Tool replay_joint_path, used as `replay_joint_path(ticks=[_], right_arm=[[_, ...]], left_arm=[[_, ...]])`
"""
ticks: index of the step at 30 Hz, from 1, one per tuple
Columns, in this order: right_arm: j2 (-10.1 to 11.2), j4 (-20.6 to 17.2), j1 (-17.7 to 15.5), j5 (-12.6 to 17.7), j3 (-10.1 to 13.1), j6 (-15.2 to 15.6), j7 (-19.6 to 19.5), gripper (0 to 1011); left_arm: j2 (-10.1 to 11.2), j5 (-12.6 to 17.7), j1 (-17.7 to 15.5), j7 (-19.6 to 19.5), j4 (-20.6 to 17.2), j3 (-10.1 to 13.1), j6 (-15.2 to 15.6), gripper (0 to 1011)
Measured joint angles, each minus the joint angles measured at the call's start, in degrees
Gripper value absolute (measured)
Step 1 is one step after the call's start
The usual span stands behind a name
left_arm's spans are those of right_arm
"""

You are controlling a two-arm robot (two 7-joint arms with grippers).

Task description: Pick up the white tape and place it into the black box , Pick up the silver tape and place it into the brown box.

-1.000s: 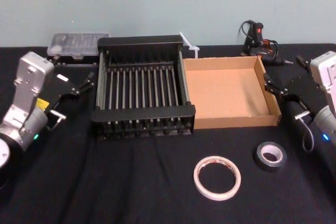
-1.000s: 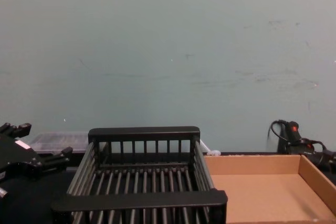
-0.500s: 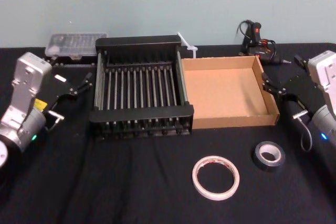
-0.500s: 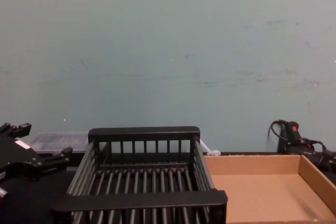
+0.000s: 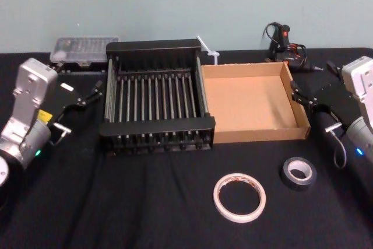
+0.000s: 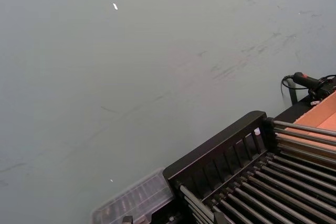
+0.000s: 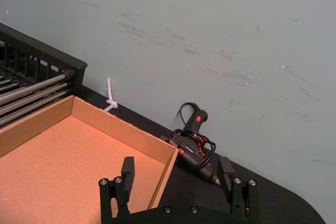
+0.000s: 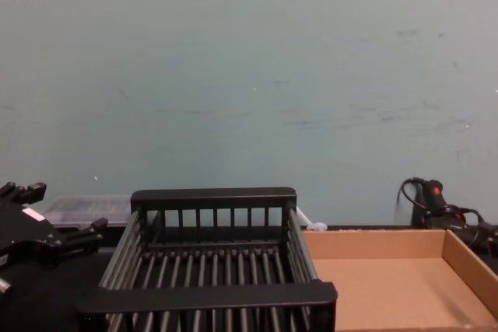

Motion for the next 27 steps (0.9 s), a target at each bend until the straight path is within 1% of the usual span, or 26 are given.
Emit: replay_joint_path(ticks=[9,13,17,22,25,26,27], right_arm=[[-0.05,0.02,0.00,0.00,0.06,0.00,0.08,1002],[-0.44,0.43,0.10,0.19,0.63,-0.02,1.35,1002],[-0.35,-0.31,-0.33,0.68,1.48,0.00,2.57,1002],[0.48,-3.00,-2.25,1.62,3.04,0.35,3.76,1002],[1.58,-5.84,-4.41,2.93,4.47,1.13,4.68,1002],[1.58,-5.84,-4.41,2.93,4.47,1.13,4.68,1002],[2.16,-7.33,-5.57,3.60,5.20,1.54,5.08,1002]], left_arm=[[0.00,0.00,0.00,0.00,0.00,0.00,0.00,1001],[0.00,0.00,0.00,0.00,0.00,0.00,0.00,1001],[0.00,0.00,0.00,0.00,0.00,0.00,0.00,1001],[0.00,0.00,0.00,0.00,0.00,0.00,0.00,1001],[0.00,0.00,0.00,0.00,0.00,0.00,0.00,1001],[0.00,0.00,0.00,0.00,0.00,0.00,0.00,1001],[0.00,0.00,0.00,0.00,0.00,0.00,0.00,1001]])
